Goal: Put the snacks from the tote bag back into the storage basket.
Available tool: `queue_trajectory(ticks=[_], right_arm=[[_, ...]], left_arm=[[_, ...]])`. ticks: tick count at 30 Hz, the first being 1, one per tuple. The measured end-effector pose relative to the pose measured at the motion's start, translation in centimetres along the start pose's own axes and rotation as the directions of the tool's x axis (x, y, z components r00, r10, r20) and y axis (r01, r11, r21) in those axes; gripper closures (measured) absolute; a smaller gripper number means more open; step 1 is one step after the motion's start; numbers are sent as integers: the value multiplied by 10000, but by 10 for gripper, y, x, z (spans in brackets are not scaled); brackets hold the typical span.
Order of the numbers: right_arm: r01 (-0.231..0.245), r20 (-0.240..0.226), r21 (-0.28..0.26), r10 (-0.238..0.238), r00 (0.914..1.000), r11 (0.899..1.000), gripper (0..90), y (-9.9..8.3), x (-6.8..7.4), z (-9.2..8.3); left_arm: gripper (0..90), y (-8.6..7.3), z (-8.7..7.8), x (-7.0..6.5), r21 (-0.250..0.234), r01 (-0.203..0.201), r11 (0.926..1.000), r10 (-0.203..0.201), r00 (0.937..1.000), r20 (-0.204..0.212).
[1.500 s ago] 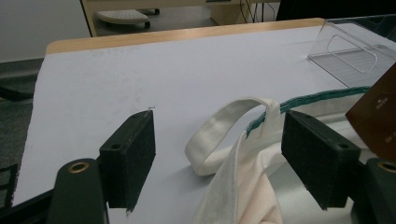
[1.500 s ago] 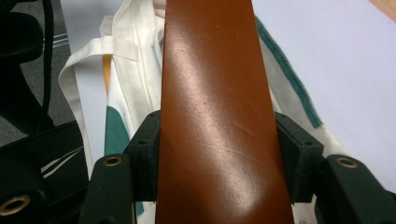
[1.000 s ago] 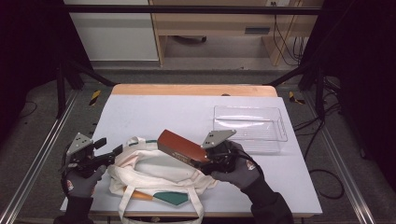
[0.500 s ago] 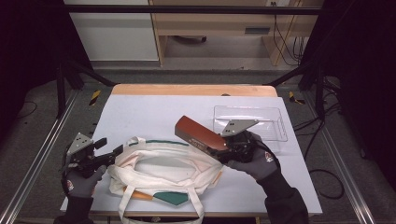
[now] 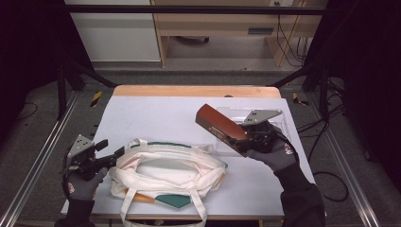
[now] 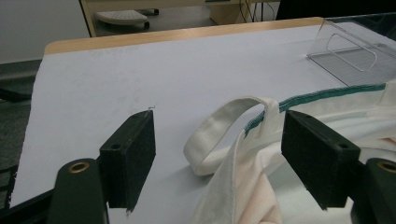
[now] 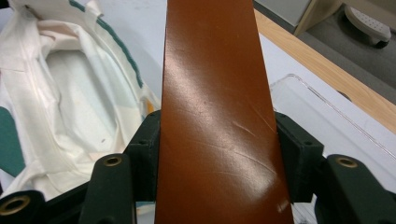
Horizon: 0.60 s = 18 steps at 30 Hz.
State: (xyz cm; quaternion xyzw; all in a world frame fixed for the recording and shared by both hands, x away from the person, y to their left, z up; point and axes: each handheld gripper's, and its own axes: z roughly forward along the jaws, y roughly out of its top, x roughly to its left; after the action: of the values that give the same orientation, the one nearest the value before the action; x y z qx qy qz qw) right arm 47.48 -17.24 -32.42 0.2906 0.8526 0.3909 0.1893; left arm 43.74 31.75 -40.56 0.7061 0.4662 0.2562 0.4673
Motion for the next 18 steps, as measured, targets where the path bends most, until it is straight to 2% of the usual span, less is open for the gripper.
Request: queue_trajectory(ticks=[18], right_arm=[[-343, 809, 247, 322, 9962, 9991, 435, -7, -41, 5]], left_arm=[[258, 0, 0, 0, 6, -2, 10000, 2, 10000, -11]])
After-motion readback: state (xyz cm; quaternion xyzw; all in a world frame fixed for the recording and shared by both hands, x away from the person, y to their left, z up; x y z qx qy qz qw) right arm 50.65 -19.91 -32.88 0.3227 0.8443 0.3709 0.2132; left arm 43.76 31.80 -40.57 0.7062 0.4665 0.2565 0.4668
